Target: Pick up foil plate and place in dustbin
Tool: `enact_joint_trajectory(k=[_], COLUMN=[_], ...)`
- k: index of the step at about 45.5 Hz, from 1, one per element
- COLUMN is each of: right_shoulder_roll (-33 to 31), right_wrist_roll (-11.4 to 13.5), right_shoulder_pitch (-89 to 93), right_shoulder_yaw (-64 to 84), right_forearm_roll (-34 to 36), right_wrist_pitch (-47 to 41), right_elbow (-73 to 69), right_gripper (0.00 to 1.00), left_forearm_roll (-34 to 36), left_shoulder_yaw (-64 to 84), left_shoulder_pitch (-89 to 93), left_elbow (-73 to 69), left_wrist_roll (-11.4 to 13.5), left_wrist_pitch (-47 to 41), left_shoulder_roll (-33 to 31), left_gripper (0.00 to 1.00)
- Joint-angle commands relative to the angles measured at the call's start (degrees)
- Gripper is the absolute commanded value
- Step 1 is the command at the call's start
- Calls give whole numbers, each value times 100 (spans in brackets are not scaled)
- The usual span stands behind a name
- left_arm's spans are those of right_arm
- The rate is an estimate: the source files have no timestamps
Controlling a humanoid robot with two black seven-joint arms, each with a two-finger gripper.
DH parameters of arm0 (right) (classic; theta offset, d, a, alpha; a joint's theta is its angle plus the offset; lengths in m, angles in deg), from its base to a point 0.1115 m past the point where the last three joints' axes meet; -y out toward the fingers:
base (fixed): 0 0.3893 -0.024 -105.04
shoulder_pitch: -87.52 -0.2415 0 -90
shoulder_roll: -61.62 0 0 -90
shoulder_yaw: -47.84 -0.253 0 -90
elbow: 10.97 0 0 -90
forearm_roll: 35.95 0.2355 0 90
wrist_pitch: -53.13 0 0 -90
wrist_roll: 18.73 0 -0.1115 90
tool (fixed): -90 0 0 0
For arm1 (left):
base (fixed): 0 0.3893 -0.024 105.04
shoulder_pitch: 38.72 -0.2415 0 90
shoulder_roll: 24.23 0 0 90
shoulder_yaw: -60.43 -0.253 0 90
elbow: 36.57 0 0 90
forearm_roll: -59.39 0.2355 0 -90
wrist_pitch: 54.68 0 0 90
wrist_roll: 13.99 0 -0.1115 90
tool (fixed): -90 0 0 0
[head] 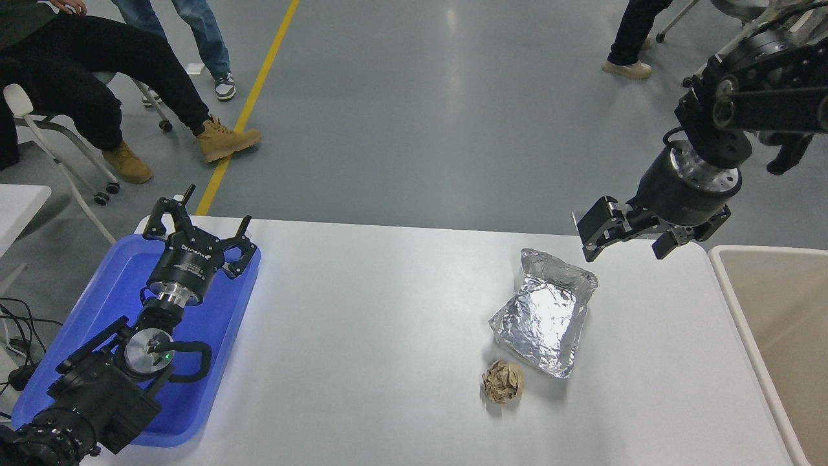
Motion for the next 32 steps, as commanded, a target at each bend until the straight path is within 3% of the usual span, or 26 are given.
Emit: enact_joint_trajectory(k=[1, 32], right_shoulder_roll=[6, 59], right_wrist_roll=[0, 0], right_shoulder_pitch=[-26, 71], right_shoulder_yaw=[-19, -27], right_forearm_roll=[-1, -1], right_wrist_pitch=[0, 0], right_elbow=[2, 38], right_gripper=[100, 100], left_forearm_roll=[-4, -4], left_shoulder_yaw=[7, 7], left_shoulder_pitch=[0, 9], left_elbow=[0, 0], left_wrist_roll=[4, -5], left_wrist_pitch=[0, 0], left_shoulder_roll=[0, 0], left_gripper=[100, 100])
